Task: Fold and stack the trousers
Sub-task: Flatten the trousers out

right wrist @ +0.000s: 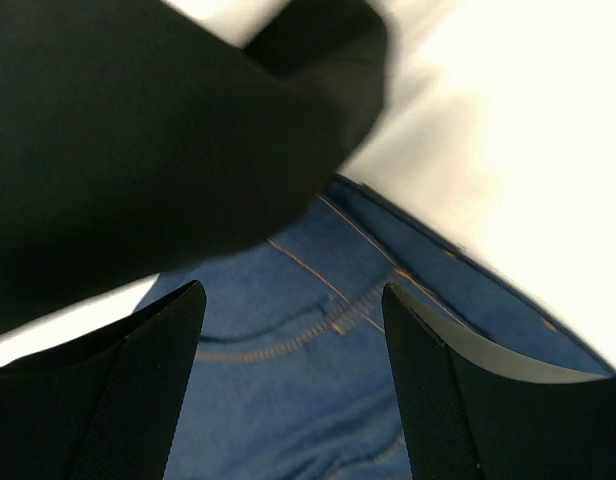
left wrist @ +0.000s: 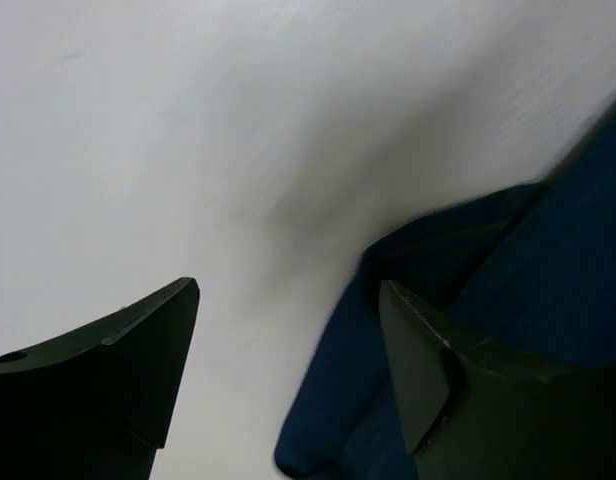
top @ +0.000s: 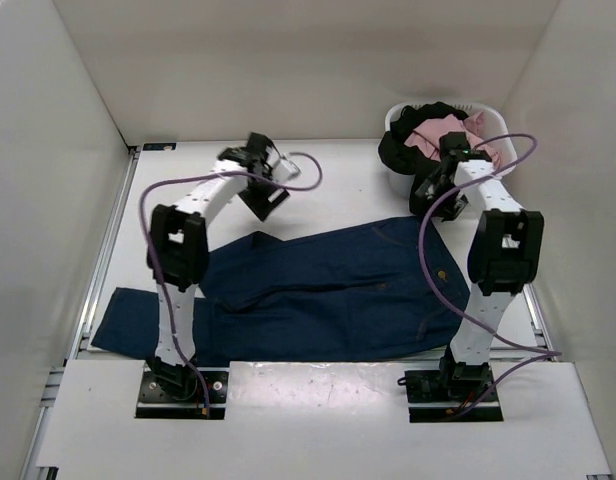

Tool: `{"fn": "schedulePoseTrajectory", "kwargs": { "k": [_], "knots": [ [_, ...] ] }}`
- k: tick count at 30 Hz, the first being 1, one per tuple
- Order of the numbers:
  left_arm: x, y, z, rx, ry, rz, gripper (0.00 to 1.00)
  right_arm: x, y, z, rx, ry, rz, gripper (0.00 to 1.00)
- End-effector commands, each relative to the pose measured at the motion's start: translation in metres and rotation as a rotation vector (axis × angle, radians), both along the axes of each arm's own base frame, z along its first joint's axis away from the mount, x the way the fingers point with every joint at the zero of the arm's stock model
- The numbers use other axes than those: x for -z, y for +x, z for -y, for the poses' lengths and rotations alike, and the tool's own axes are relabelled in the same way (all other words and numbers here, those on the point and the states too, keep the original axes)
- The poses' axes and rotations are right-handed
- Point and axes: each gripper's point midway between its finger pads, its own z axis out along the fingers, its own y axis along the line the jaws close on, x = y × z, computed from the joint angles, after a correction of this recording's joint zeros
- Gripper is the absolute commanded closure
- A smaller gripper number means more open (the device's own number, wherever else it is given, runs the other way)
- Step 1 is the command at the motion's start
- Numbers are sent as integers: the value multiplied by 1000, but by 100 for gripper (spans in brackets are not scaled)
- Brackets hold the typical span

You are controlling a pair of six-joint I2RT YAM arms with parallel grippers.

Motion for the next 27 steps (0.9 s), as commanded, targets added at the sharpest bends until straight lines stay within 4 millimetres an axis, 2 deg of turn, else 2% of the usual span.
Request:
{"fn": "schedulePoseTrajectory", "kwargs": {
  "k": [1,5,6,7,8,9,10,11,12,15,17,18,19,20,21,22,23,24,26,27],
  "knots": [
    [50,-24,24,73,5,-157,16,28,-2,-16,-43,16,-97,24],
    [87,-23,3,-14,127,-202,21,52,2,-43,-80,31,-130,22],
    [91,-22,-1,-22,155,-204,26,56,1,-43,-79,30,-141,21],
    [96,-22,-5,-28,178,-208,29,61,2,-54,-105,28,-140,19],
    [101,-25,-9,-31,196,-221,34,72,0,-52,-93,17,-165,19],
    [105,-29,-10,-31,201,-232,39,75,4,-58,-93,11,-163,17],
    [103,-31,-7,-25,183,-238,47,78,6,-61,-101,1,-165,14],
    [102,-42,-2,15,146,-279,47,89,6,-60,-73,-6,-190,14],
    [96,-49,2,36,120,-294,47,86,13,-58,-68,-20,-183,13],
    [89,-71,5,63,80,-363,44,96,8,-56,-47,-57,-218,13],
    [86,-77,4,74,79,-382,44,96,5,-56,-37,-82,-223,13],
    [86,-81,7,79,59,-398,57,99,0,-51,-23,-107,-239,13],
    [89,-85,8,72,53,-414,73,89,-1,-48,-19,-117,-222,13],
    [91,-95,4,70,64,-448,86,94,-13,-48,-14,-132,-237,13],
    [91,-96,6,64,53,-453,86,92,-16,-45,-12,-139,-227,13],
    [89,-101,4,63,58,-469,86,78,-16,-44,-7,-140,-184,13],
    [89,-102,4,54,56,-470,86,75,-15,-39,2,-162,-155,13],
    [85,-99,-3,13,63,-457,86,73,-21,-34,7,-183,-157,13],
    [68,-75,-29,-78,79,-367,86,55,-19,-26,23,-222,-121,13],
    [59,-59,-56,-169,98,-310,86,49,-24,-15,42,-256,-122,13]
  ]
}}
